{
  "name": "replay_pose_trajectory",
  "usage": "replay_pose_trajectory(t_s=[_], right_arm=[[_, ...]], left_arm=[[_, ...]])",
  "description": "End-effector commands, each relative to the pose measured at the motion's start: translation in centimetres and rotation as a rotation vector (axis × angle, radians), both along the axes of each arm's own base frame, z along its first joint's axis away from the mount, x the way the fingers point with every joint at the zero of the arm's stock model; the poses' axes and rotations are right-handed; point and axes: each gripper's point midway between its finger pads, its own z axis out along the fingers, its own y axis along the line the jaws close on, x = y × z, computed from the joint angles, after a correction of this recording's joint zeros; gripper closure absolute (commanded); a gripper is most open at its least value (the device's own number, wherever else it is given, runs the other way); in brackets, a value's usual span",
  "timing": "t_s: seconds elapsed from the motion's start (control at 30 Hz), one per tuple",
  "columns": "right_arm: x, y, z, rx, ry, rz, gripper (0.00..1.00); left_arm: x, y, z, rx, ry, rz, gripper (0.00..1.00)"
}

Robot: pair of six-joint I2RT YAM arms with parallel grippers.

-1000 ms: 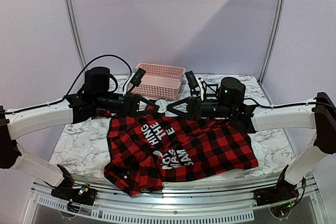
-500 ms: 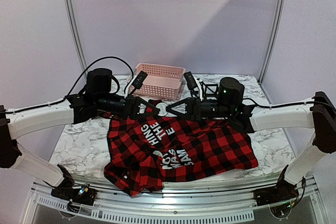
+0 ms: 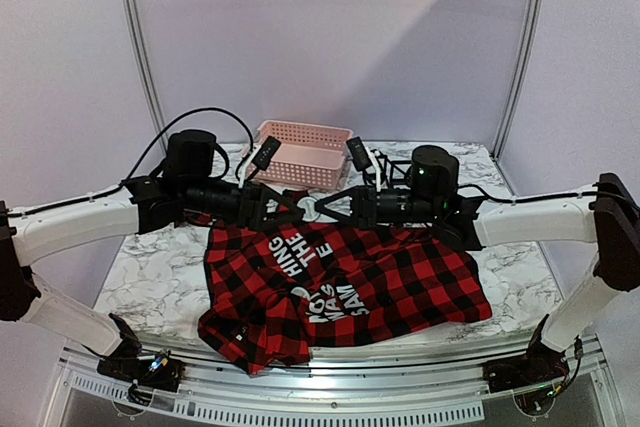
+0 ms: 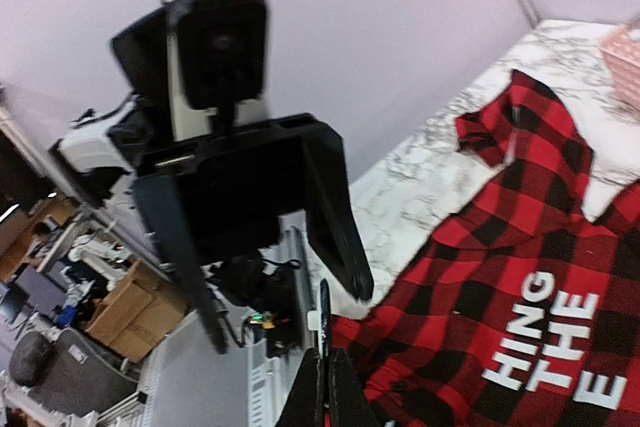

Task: Remove the brooch from the garment
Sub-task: Pass from the left arm to the right, then place the brooch in the brooch box.

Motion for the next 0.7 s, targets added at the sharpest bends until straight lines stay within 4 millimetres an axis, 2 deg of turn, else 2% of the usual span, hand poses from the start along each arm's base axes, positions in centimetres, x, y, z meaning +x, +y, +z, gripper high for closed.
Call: replay_pose_trajectory(t_s=[0.0,0.07,0.1,0.2,0.3,0.43,0.57,0.67], right_arm=[[4.3,-2.6,-1.5,-0.227,-0.025,-0.272,1.00],[6.3,-4.8,-2.2,-0.348,-0.047,-0.395,1.00],[6.9,-6.2,-3.4,-0.436,-0.034,-0.442,1.00],[9.3,-10.5,-4.1,-0.610,-0.059,-0.604,1.00],[12.1,-14.7,-4.3,-0.776,-0.082,-0.745,1.00],[14.9,-18.3,-4.6,-0.944,-0.107,-0.834,1.00],[18.0,-20.5,-4.9,-1.076,-0.140,-0.890,1.00],[19.9,-21.0,-5.7,-1.154,-0.163,-0.893,1.00]], left_arm=[[4.5,4.7,-0.6,0.234,-0.133,0.367,0.19],[6.8,8.9,-0.2,0.327,-0.199,0.603,0.05],[7.5,10.7,0.4,0.341,-0.223,0.692,0.01],[8.2,14.1,2.8,0.292,-0.280,0.844,0.00],[8.5,16.1,4.1,0.243,-0.289,0.913,0.00],[9.7,18.5,4.4,0.289,-0.277,0.992,0.00],[10.5,20.5,5.0,0.333,-0.286,1.036,0.00],[10.3,21.7,4.9,0.369,-0.297,1.068,0.00]])
